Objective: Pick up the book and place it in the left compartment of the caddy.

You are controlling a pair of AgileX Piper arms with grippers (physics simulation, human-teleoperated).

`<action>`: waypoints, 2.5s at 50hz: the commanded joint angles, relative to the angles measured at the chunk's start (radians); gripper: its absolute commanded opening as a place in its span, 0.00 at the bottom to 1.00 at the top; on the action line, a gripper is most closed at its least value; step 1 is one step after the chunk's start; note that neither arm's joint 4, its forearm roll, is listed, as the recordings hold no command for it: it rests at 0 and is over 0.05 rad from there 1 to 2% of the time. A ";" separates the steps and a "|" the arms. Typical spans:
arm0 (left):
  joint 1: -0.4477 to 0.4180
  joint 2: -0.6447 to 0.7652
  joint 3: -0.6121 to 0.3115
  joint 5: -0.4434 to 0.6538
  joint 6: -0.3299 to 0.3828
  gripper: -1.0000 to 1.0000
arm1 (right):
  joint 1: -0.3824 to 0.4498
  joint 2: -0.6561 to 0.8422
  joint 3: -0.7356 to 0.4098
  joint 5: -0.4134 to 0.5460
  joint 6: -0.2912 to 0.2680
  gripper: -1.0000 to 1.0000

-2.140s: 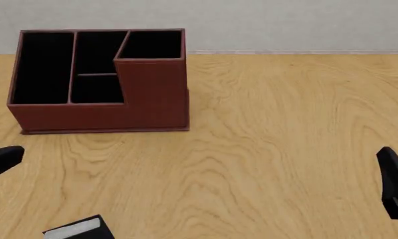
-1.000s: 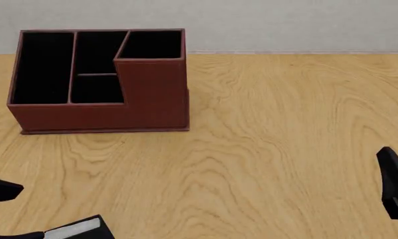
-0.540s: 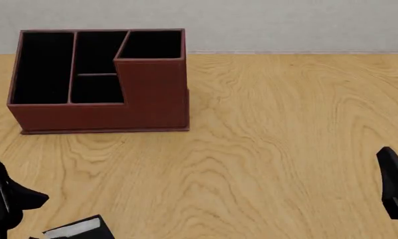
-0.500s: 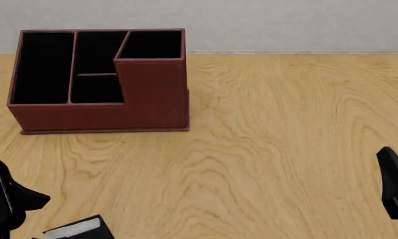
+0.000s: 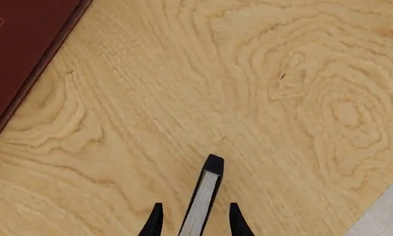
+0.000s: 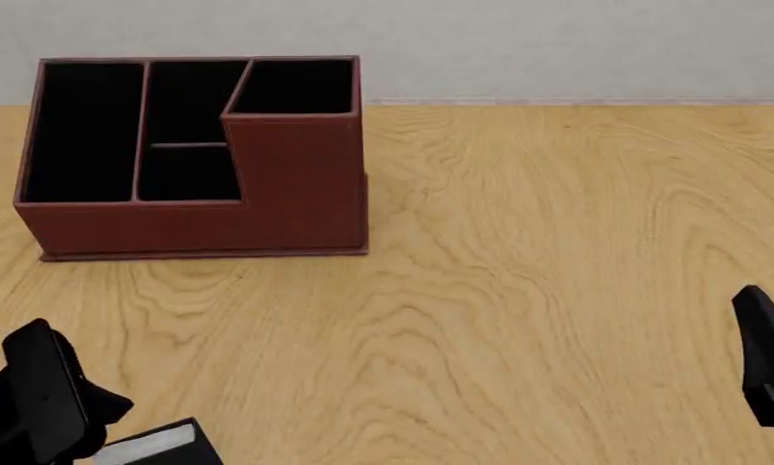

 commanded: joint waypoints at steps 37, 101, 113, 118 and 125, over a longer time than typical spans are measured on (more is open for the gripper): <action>-0.003 0.147 0.093 -0.193 -0.012 0.00 | 0.000 -0.002 0.000 0.002 0.000 1.00; 0.435 -0.012 -0.528 0.377 -0.084 0.00 | 0.000 -0.002 0.000 0.002 0.000 1.00; 0.522 0.080 -0.636 0.366 -0.113 0.00 | 0.000 -0.002 0.000 0.002 0.000 1.00; 0.581 0.116 -0.661 0.342 -0.078 0.00 | 0.000 -0.003 0.000 0.002 0.000 1.00; 0.644 0.206 -0.747 0.325 -0.092 0.00 | 0.000 -0.002 0.000 0.002 0.000 1.00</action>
